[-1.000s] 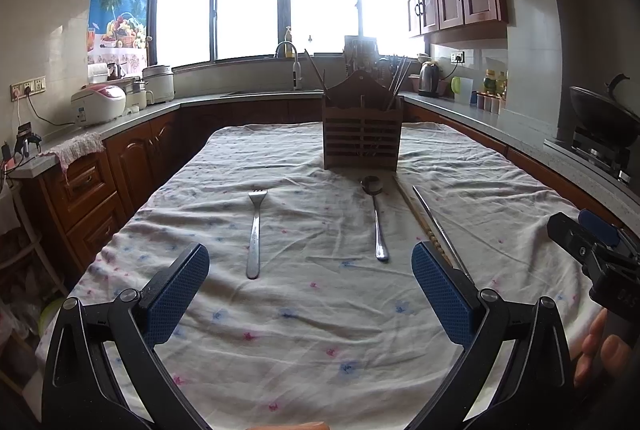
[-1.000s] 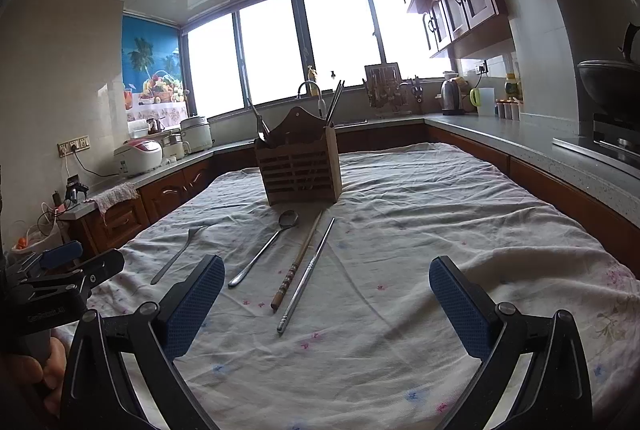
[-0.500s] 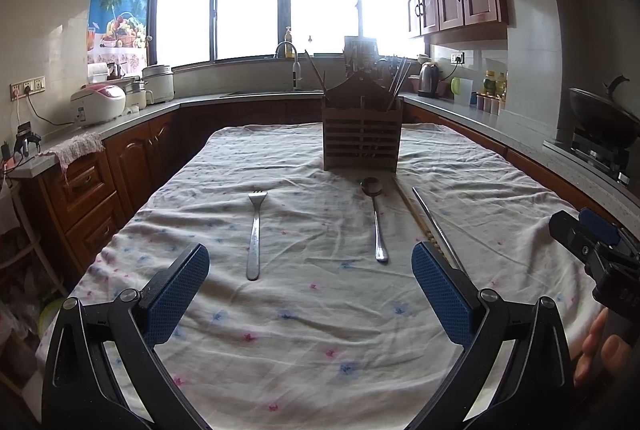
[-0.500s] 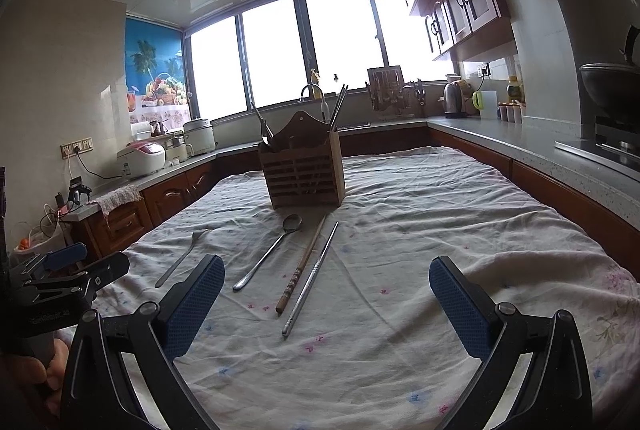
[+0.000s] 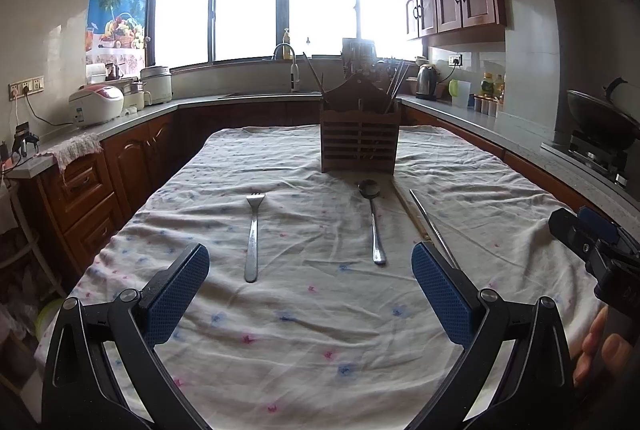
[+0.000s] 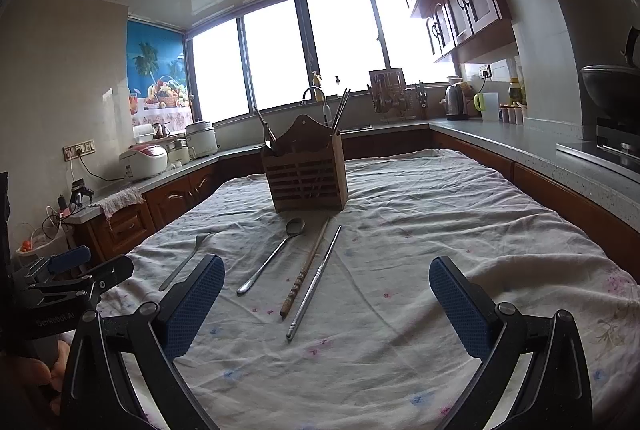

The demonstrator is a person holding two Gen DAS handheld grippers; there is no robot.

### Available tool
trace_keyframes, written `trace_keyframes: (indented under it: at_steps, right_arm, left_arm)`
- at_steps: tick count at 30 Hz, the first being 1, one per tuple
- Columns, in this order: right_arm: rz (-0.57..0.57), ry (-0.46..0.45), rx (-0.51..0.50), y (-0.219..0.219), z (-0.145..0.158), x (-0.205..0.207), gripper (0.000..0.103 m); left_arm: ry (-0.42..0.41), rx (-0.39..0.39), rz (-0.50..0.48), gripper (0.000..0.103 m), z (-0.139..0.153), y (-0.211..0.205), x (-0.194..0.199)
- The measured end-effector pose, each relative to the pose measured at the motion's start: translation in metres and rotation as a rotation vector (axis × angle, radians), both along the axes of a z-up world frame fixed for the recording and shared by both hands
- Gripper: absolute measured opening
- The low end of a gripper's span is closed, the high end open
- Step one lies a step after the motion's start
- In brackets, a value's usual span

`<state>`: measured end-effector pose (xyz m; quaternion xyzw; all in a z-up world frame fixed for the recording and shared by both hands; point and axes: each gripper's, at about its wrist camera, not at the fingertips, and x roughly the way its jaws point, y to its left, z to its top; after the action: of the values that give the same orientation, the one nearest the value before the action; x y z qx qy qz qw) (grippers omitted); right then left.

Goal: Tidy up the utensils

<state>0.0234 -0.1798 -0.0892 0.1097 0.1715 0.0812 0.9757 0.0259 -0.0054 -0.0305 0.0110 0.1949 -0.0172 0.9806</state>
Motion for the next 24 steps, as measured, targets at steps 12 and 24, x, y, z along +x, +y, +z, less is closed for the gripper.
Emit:
trace_keyframes:
  at_steps: [12,24]
  right_arm:
    - [-0.001,-0.001,0.002,0.0008,0.0013,0.0,0.103]
    - [0.0,-0.002,0.003,0.0012,0.0025,-0.0004,0.103]
  left_arm:
    - [-0.003,-0.003,-0.005,0.103,0.0012,-0.0009,-0.0004]
    - [-0.004,-0.006,-0.008,0.103,0.0024,-0.001,0.0003]
